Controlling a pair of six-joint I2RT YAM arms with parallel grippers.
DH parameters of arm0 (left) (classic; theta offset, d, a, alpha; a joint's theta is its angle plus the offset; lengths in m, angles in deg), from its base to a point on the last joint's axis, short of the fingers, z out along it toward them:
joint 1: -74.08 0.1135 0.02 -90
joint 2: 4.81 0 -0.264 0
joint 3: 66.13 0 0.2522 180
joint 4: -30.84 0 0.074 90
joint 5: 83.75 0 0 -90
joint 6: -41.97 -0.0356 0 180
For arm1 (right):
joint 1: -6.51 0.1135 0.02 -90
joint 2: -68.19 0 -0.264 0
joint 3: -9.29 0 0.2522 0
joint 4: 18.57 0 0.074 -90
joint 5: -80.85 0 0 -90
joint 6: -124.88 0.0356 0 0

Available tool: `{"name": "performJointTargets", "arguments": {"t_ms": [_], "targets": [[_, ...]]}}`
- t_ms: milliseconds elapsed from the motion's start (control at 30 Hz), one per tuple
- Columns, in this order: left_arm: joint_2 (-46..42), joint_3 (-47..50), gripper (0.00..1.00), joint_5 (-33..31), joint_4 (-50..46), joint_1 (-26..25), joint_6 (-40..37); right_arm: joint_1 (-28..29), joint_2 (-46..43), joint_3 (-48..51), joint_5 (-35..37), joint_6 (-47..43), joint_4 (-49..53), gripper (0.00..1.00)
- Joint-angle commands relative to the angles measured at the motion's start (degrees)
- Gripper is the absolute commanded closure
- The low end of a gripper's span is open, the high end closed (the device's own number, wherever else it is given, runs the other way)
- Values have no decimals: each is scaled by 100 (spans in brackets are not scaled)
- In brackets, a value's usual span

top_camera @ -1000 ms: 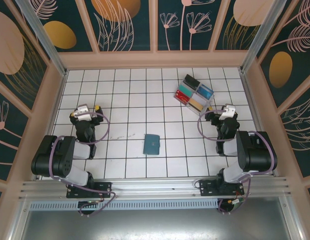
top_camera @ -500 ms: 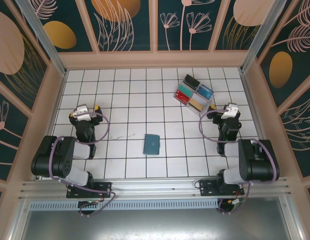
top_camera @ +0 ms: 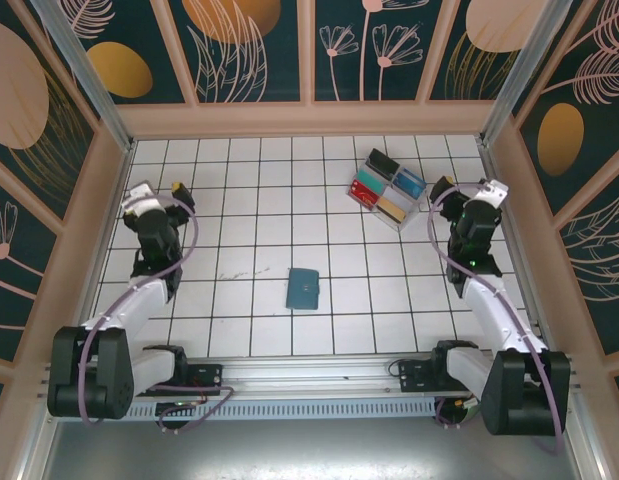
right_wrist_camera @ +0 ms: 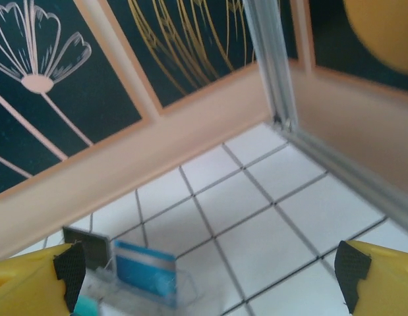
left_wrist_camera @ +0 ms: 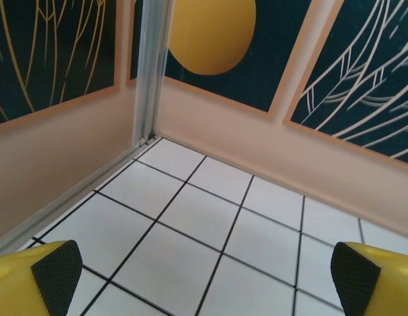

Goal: Take the credit cards out of the card holder

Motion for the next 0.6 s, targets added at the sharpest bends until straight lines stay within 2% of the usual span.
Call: {"name": "performJointTargets", "arguments": {"t_ms": [0, 100, 233, 433, 567], "targets": [[57, -701, 1, 202, -2254, 46, 912, 116, 162, -759, -683, 850, 1745, 1], [136, -908, 1, 779, -2706, 47, 1016, 608, 481, -1247, -944, 872, 2364, 1], [100, -897, 1, 1376, -3021, 48, 1081, 1831, 1051, -1711, -988, 785, 2905, 4], [-281, -590, 1, 1558, -3229, 47, 1149, 3775, 2119, -2216, -638, 844, 3227, 5], [-528, -422, 1, 1545, -3341, 46, 1111, 4698, 3042, -2691, -582, 879, 3453, 8]]}}
